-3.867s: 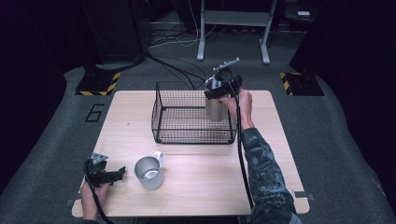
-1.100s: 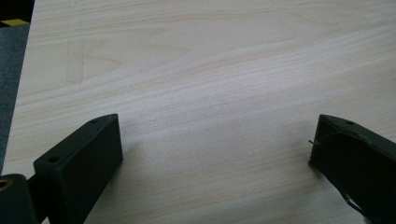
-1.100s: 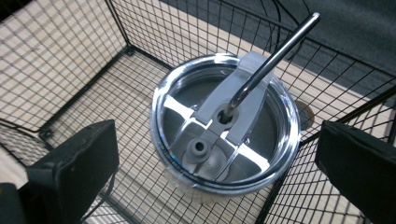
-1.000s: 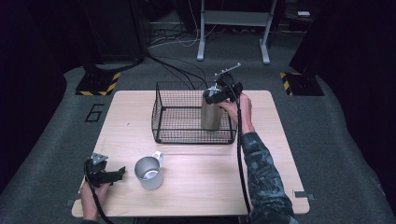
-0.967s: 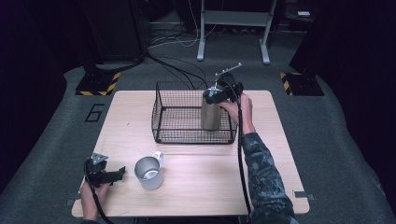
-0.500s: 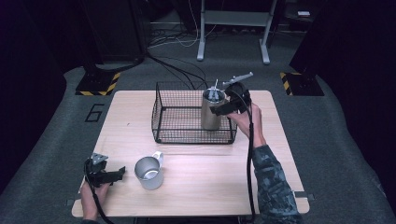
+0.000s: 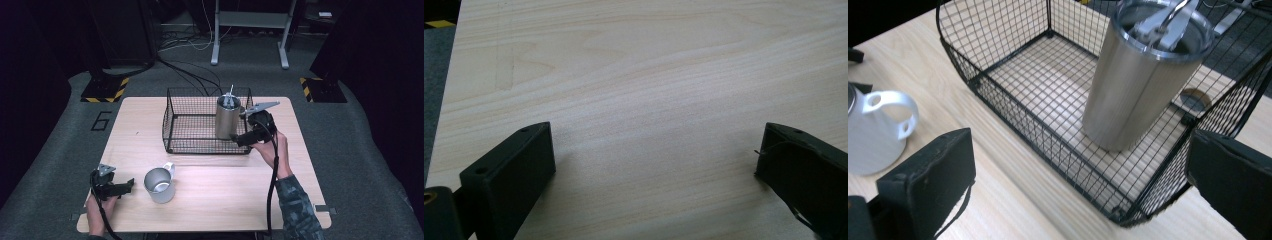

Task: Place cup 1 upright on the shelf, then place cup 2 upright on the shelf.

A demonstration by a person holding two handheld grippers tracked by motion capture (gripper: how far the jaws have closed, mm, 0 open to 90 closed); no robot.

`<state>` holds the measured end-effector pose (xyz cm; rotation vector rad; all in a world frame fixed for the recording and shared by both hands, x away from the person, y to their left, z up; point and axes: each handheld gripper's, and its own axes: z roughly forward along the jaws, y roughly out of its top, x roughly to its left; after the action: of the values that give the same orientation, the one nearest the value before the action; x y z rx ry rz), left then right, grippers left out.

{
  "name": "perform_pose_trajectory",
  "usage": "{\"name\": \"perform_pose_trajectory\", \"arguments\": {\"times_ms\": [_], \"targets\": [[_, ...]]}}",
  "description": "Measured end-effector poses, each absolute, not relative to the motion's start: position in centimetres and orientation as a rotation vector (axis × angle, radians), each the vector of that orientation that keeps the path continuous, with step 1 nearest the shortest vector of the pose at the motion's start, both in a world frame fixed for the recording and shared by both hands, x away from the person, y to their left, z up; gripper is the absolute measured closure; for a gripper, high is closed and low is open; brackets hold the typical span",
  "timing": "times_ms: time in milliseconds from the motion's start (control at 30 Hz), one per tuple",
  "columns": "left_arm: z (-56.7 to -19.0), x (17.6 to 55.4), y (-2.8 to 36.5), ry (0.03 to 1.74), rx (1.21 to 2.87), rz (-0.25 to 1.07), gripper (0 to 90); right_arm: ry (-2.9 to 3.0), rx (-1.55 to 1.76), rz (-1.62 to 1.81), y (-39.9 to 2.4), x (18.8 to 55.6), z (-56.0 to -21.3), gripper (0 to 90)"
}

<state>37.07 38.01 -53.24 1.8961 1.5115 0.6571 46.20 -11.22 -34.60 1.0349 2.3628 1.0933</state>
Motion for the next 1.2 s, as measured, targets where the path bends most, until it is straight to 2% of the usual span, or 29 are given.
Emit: {"name": "perform_pose_trajectory", "arguments": {"times_ms": [533,800,1200], "targets": [[-53.2,37.0,38.0,1.522,1.888,0.661,1.9,2.321,1.063,1.102,-14.0,41.8,-39.5,0.0],[-53.2,36.7,37.9,1.549,1.872,0.664,2.0,2.28,1.156,1.073,-16.2,39.7,-44.2,0.0],[-53.0,36.2,37.6,1.489,1.847,0.633,0.8,2.223,1.301,1.027,-17.8,38.4,-50.2,0.0]]}}
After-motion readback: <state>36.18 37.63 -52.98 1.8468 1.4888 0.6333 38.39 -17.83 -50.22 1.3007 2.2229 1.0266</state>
